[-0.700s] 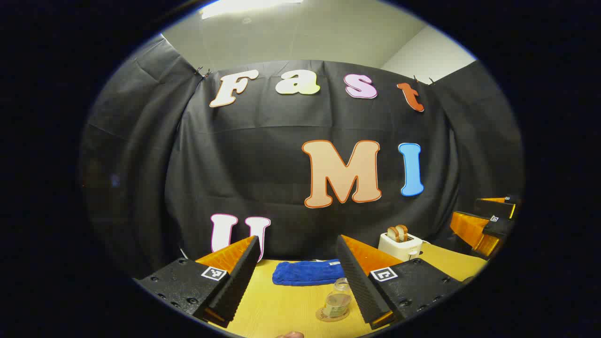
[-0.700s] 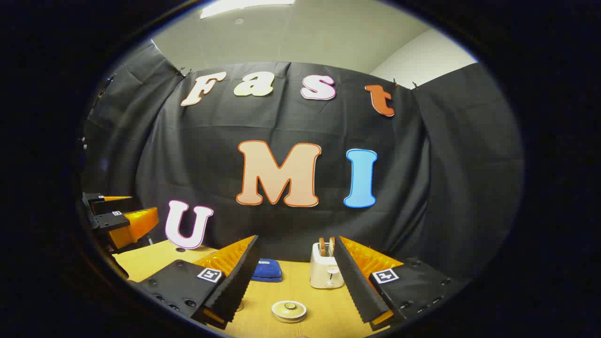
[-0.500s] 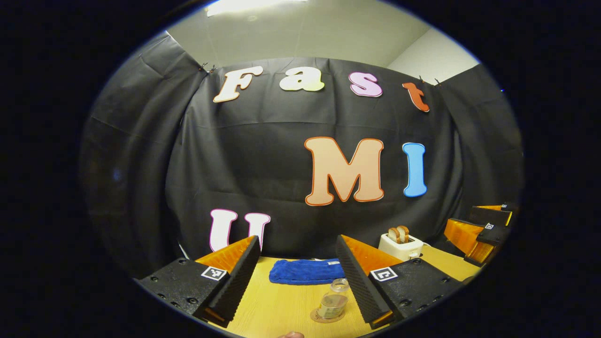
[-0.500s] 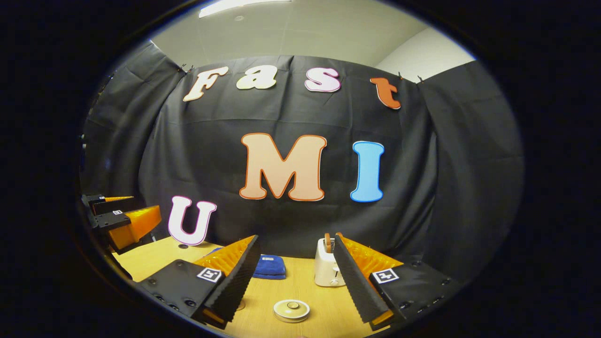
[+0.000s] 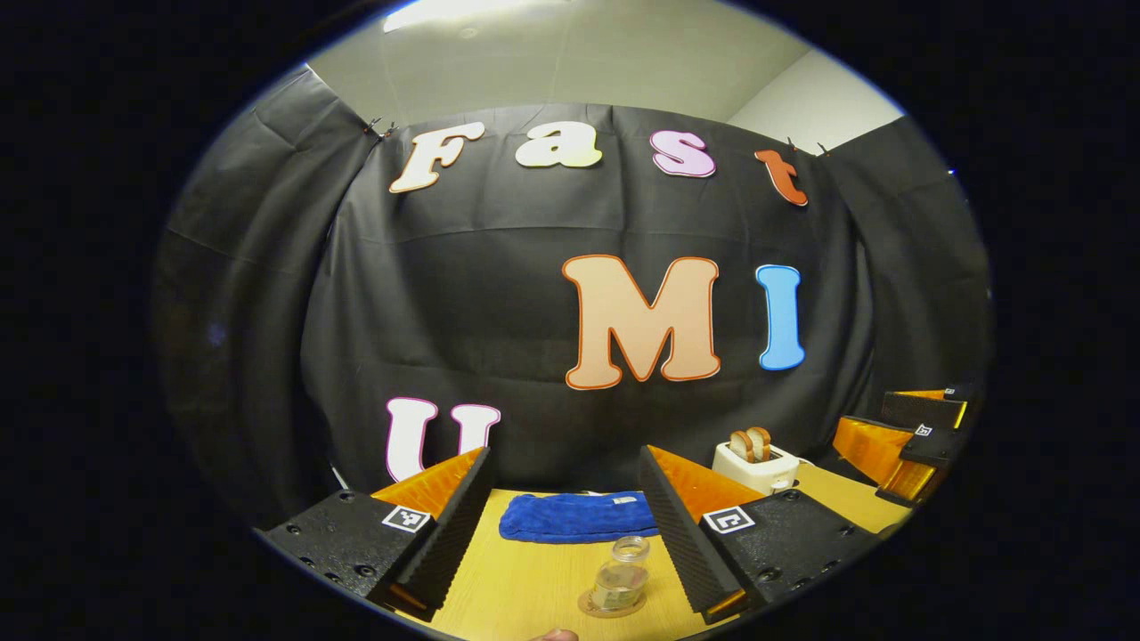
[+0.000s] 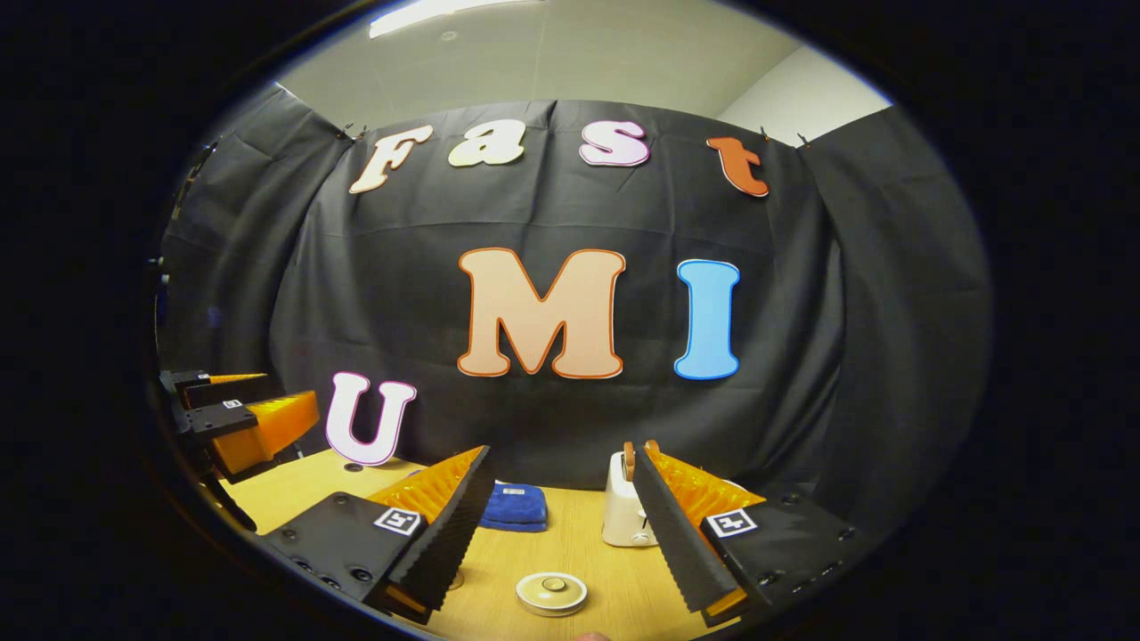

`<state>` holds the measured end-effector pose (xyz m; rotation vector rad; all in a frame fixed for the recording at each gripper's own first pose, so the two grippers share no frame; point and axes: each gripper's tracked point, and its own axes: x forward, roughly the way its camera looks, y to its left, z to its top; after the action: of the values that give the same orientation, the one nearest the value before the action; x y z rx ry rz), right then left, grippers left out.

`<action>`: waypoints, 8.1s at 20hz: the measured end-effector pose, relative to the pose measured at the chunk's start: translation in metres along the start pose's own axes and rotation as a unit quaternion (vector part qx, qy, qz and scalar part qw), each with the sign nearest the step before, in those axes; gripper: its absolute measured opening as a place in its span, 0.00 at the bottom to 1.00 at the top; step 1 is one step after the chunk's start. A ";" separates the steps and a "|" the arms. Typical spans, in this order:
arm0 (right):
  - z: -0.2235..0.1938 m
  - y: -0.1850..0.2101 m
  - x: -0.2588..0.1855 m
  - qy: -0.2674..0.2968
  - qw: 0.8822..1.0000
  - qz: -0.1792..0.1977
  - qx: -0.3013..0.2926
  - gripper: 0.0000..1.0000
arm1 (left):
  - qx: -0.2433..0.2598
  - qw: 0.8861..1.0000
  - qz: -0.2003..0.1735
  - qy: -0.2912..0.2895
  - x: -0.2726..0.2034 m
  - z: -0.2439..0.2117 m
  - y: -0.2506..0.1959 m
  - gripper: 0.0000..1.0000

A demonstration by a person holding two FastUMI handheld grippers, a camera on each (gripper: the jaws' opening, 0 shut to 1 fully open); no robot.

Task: Open the teacup lid with one hand, grasp the water bottle and pour water into the teacup with the other hand; after pouring, place the water bottle on the coaster and then close the teacup lid.

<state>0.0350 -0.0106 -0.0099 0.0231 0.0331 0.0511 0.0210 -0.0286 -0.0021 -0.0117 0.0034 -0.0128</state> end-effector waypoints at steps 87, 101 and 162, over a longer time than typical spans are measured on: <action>-0.190 0.011 0.039 0.270 0.958 0.080 0.055 0.22 | -0.024 0.999 -0.027 0.031 -0.027 -0.129 -0.001 0.95; -0.169 -0.016 0.010 0.262 0.961 0.068 0.050 0.22 | 0.017 0.989 -0.102 0.106 -0.006 -0.239 -0.048 0.95; -0.221 -0.104 -0.024 0.298 0.940 0.059 0.157 0.22 | 0.554 0.793 -0.186 0.172 0.040 -0.275 -0.072 0.70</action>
<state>0.0093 -0.1111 -0.2322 0.3298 0.6494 0.1722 0.0590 -0.1045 -0.2764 1.1823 0.3625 -0.4137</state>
